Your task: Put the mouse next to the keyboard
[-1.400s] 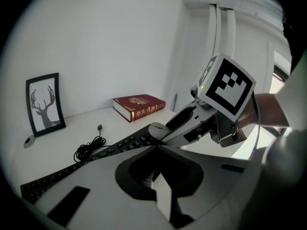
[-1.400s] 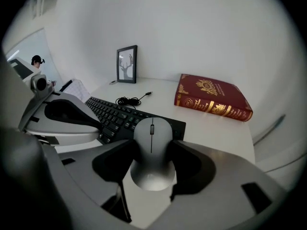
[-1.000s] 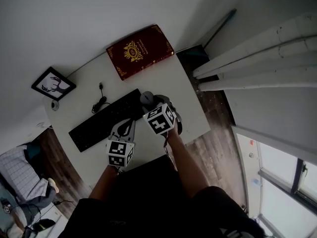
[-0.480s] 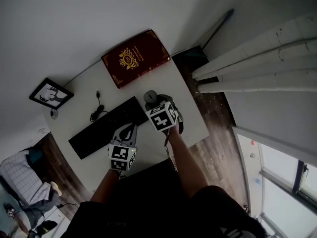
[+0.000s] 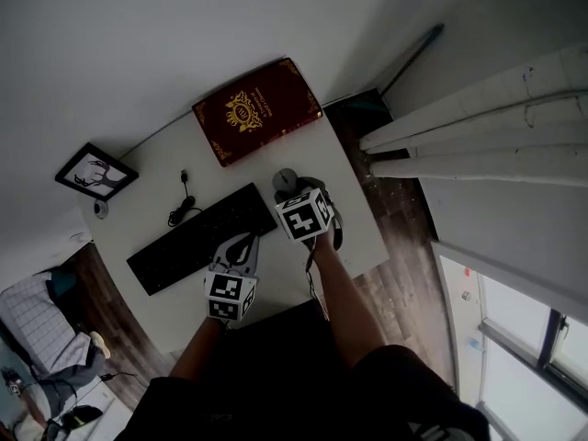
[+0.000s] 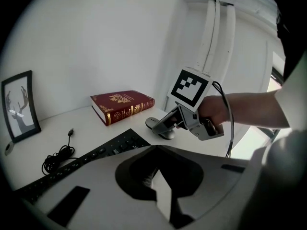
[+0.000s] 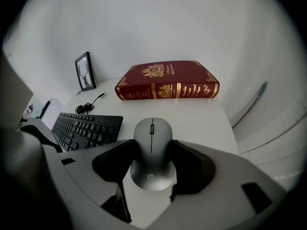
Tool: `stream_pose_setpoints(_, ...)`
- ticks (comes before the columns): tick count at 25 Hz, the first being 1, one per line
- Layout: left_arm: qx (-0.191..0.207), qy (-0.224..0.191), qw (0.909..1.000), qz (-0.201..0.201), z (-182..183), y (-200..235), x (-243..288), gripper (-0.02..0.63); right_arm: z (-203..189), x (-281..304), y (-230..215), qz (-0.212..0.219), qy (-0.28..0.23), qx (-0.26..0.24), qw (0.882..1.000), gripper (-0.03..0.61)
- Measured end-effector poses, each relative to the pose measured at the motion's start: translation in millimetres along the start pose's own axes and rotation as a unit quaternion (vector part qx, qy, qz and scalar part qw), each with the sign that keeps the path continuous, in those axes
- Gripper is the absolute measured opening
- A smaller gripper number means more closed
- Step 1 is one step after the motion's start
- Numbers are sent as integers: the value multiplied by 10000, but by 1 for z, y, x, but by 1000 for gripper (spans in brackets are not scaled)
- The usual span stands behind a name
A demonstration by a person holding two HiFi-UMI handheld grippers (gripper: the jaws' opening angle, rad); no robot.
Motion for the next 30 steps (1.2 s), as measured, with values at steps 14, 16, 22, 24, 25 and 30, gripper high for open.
stream_pose_setpoints(14, -274, -16, 9996, 76, -1, -2, -2, 2, 0, 5, -7, -64, 78, 152, 9998, 267)
stream_pose_setpoints(16, -295, -20, 9995, 83, -1, -3, -3, 2, 0, 7, -6, -60, 106, 146, 9998, 267)
stream_pose_setpoints(22, -362, -19, 9993, 115, -5, -3, -7, 2, 0, 9, -5, -145, 147, 93, 9997, 268)
stream_pose_setpoints(24, -380, -12, 9992, 129, -7, -2, -8, 2, 0, 11, -4, -169, 180, 43, 9997, 268)
stream_pose_setpoints(25, -396, -13, 9991, 137, -8, -2, -9, 2, 0, 12, -4, -173, 198, 20, 9997, 270)
stream_pose_setpoints(30, -440, -39, 9989, 162, -10, -1, -15, 2, -2, 10, -4, -139, 76, -1, 9999, 272)
Point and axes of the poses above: the fingertips, and each gripper's own axes: x forward along the fingers, y to its left, z out of its top, the point moved 8 cm from there along -x, backward along the fingers, and after that the axes turned 8 degrees about z, right-handed, at the moved point
